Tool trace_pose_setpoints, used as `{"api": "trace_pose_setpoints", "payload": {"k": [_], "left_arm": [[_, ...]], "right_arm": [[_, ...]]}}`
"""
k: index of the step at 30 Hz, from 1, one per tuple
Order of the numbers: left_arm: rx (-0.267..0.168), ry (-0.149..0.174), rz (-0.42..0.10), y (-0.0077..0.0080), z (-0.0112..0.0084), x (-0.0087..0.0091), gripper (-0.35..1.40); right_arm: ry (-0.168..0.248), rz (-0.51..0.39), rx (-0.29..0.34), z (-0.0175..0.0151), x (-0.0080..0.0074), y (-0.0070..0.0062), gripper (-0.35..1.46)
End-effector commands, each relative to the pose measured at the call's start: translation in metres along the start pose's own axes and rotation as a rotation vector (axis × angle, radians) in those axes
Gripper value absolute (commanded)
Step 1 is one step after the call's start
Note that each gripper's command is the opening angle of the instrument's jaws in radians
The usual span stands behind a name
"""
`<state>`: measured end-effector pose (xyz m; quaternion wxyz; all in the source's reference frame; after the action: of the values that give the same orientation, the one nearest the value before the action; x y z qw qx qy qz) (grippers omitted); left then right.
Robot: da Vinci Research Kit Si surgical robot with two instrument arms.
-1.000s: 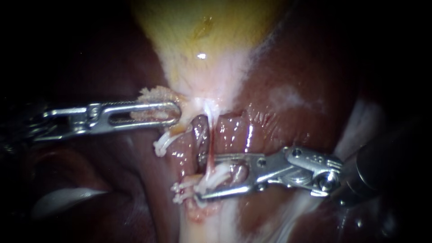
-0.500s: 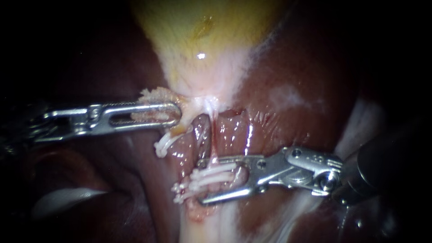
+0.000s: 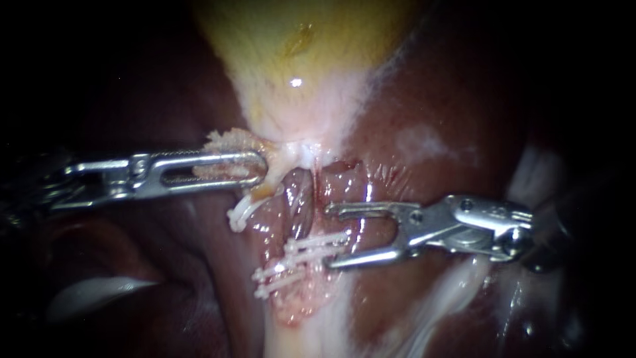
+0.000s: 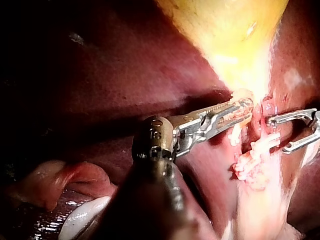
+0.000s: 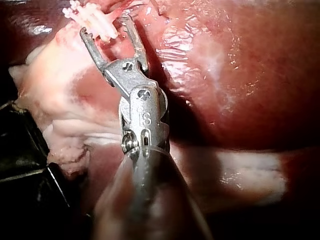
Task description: Going back second clip right tube
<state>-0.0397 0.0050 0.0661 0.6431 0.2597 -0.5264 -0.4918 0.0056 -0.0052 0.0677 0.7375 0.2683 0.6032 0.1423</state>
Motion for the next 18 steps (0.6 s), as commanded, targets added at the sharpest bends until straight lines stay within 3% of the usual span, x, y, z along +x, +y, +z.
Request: {"api": "trace_pose_setpoints", "payload": {"k": [1, 11, 18], "left_arm": [[0.000, 0.000, 0.000, 0.0000, 0.0000, 0.0000, -0.35], [0.000, 0.000, 0.000, 0.0000, 0.0000, 0.0000, -0.35], [-0.001, -0.001, 0.000, 0.0000, 0.0002, 0.0001, -0.35]], "right_arm": [[-0.001, -0.014, -0.003, -0.0008, 0.0006, 0.0000, 0.50], [-0.016, -0.107, -0.037, -0.0067, 0.0055, -0.0008, 0.50], [-0.017, -0.122, -0.033, -0.0080, 0.0067, -0.0014, 0.50]]}}
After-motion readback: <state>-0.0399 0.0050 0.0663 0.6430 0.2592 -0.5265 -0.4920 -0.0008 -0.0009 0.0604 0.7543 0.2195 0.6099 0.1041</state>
